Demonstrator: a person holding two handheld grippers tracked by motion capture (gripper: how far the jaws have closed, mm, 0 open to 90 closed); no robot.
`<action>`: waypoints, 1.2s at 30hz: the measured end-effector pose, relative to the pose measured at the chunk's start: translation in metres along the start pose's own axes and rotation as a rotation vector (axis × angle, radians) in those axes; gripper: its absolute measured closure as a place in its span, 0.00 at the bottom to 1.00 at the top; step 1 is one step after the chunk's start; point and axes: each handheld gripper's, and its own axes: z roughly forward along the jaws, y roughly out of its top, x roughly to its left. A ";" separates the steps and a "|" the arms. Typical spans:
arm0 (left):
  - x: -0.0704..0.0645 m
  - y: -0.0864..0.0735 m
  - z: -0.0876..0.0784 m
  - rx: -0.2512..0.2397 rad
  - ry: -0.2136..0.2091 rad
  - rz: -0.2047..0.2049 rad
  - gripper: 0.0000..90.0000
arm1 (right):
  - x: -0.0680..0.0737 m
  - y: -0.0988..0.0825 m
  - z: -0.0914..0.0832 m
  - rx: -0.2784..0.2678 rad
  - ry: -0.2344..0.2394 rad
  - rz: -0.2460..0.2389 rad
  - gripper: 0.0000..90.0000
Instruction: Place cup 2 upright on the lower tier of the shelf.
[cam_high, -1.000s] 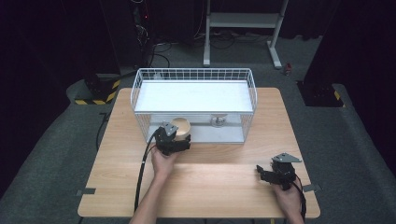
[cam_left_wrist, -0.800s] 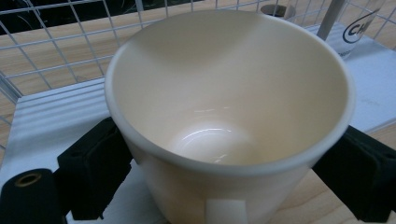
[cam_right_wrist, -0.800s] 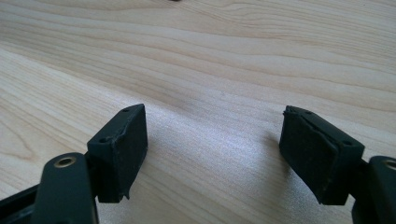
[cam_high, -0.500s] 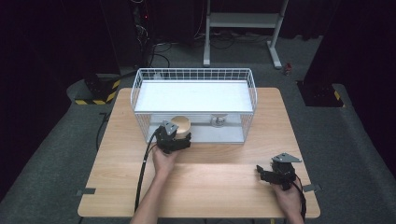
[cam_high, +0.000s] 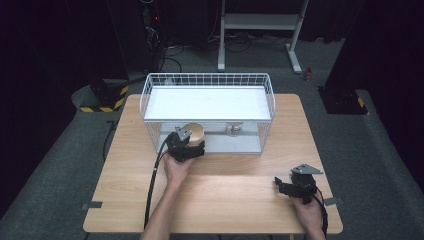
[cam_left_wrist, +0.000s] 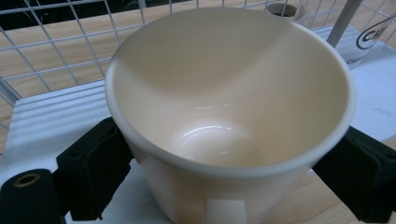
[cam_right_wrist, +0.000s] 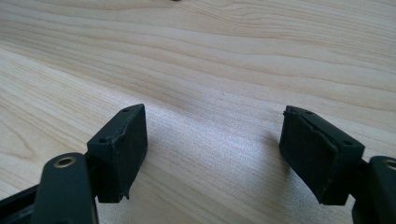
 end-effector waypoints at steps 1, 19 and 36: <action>0.001 0.000 0.000 -0.004 -0.003 0.005 0.09 | 0.000 0.000 0.000 0.000 0.000 0.000 0.26; 0.008 -0.012 -0.014 0.037 -0.001 -0.003 0.08 | 0.000 0.000 0.000 0.001 0.000 0.003 0.26; 0.001 -0.017 -0.014 0.053 0.001 0.022 0.23 | 0.000 0.000 0.000 0.001 0.000 0.003 0.26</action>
